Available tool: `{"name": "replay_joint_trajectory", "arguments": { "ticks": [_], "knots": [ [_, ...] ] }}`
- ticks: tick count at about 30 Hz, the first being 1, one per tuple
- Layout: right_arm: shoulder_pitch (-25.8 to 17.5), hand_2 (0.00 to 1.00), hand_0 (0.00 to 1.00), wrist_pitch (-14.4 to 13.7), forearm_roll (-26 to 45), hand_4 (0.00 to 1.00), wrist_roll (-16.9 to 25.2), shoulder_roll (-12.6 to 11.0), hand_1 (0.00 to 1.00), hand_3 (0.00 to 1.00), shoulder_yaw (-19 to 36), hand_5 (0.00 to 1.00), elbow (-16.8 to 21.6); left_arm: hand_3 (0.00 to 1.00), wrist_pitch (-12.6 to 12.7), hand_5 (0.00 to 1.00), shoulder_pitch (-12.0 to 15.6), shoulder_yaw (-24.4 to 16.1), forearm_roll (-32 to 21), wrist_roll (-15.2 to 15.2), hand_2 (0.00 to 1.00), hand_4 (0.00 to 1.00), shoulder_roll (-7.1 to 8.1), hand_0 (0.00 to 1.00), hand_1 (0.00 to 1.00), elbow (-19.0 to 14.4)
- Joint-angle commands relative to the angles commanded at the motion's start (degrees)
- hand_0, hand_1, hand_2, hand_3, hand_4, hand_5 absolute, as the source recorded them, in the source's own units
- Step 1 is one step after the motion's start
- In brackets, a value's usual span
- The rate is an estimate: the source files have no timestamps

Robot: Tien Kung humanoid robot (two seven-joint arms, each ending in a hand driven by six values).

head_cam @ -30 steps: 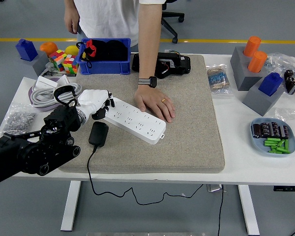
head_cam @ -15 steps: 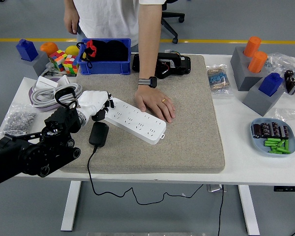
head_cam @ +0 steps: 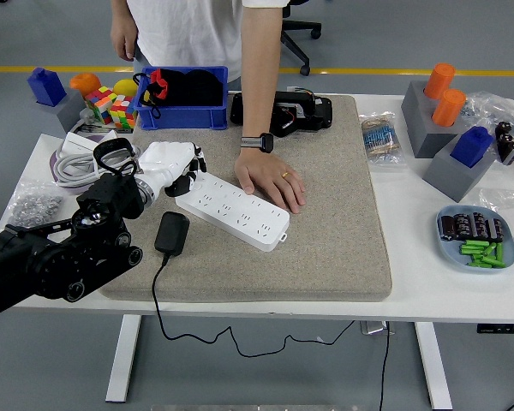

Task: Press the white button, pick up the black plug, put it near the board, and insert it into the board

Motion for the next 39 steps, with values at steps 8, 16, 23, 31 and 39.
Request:
{"name": "replay_joint_trajectory", "arguments": {
  "ticks": [8,16,23,31,39],
  "knots": [
    [-0.1,0.624,0.640,0.0,-0.2,0.681,0.0,0.1,0.644,0.604,0.1,0.456,-0.1,0.647,-2.6,0.002,5.5,-9.1,-0.9,1.6,0.347,0.526,1.73,0.217,0.258,-6.8],
    [-0.2,0.624,0.640,0.0,-0.4,0.681,0.0,0.1,0.644,0.603,0.2,0.456,-0.1,0.756,-3.7,0.215,13.4,-18.5,-2.3,4.5,0.613,0.879,4.39,0.386,0.603,-15.3],
    [0.0,0.624,0.640,0.0,-0.2,0.680,0.0,-0.1,0.644,0.604,0.0,0.455,0.1,0.857,-4.0,0.488,19.6,-23.1,-1.4,6.3,0.817,0.972,5.87,0.732,0.808,-21.7],
    [0.1,0.624,0.640,0.0,-0.1,0.681,0.0,-0.1,0.644,0.603,-0.5,0.454,0.1,0.892,-2.3,0.583,25.6,-24.8,4.3,7.9,0.852,0.998,5.96,0.815,0.855,-25.4],
    [0.1,0.623,0.640,0.0,0.0,0.681,0.0,-0.2,0.644,0.603,-1.0,0.454,0.2,0.890,-0.7,0.573,30.8,-26.4,10.0,13.1,0.852,0.998,4.78,0.816,0.857,-29.2]
  ]
}}
